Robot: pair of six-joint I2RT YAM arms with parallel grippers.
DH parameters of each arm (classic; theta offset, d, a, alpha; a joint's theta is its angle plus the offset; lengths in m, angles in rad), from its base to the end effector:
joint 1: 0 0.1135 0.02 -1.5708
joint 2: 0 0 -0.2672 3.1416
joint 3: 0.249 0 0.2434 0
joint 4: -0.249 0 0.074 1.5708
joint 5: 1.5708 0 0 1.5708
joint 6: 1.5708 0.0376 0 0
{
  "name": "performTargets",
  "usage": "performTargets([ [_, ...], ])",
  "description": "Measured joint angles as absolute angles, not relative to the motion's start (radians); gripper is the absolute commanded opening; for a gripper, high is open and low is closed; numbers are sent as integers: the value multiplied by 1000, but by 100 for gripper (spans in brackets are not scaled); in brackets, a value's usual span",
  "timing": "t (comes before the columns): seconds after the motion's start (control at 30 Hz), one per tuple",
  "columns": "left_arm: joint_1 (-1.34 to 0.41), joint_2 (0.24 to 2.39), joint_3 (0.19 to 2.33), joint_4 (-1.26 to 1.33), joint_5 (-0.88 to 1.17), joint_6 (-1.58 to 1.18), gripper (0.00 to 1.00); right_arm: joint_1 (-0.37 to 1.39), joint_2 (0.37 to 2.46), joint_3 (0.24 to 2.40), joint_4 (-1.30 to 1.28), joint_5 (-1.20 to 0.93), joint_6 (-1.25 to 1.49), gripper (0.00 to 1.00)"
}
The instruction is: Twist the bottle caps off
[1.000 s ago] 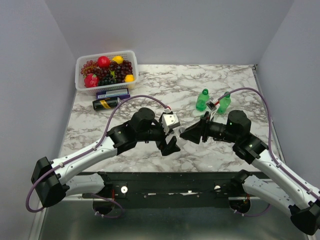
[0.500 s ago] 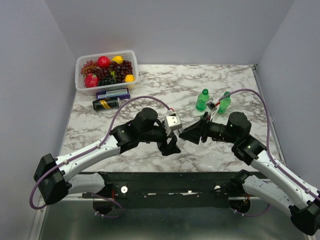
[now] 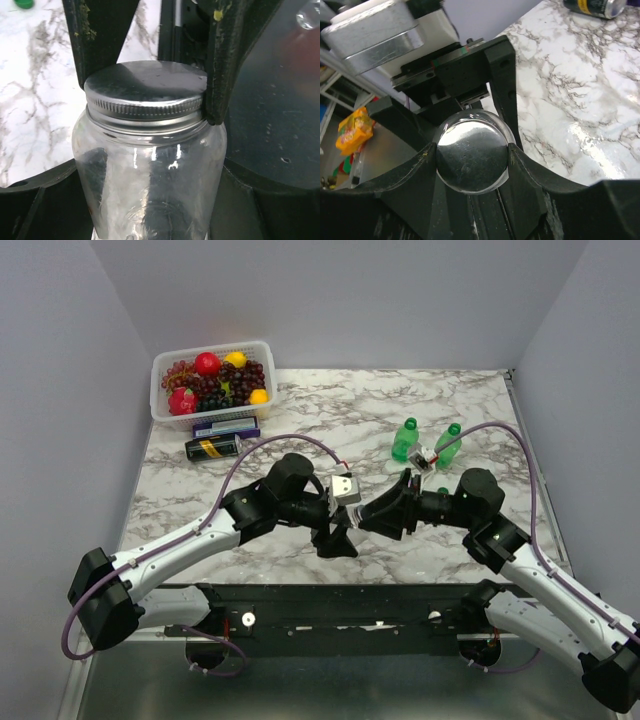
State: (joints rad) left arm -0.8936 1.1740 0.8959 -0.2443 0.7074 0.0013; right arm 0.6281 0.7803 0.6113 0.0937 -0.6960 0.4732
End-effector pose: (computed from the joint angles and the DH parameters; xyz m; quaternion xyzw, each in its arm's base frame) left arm 0.1369 -0.2093 0.3017 0.5077 0.6572 -0.4731 0.2942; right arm 0.1277 0.1225 0.3132 -0.2845 0.6693 0.5476 0.4139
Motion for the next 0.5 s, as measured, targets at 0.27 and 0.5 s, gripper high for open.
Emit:
performTargets([
  [0.27,-870,1190,896,-272,897,0,29,628,782,593,151,-855,329,24],
  [0.5,-857,1207,895,-241,980,-36,29,628,770,587,176,-888,282,48],
])
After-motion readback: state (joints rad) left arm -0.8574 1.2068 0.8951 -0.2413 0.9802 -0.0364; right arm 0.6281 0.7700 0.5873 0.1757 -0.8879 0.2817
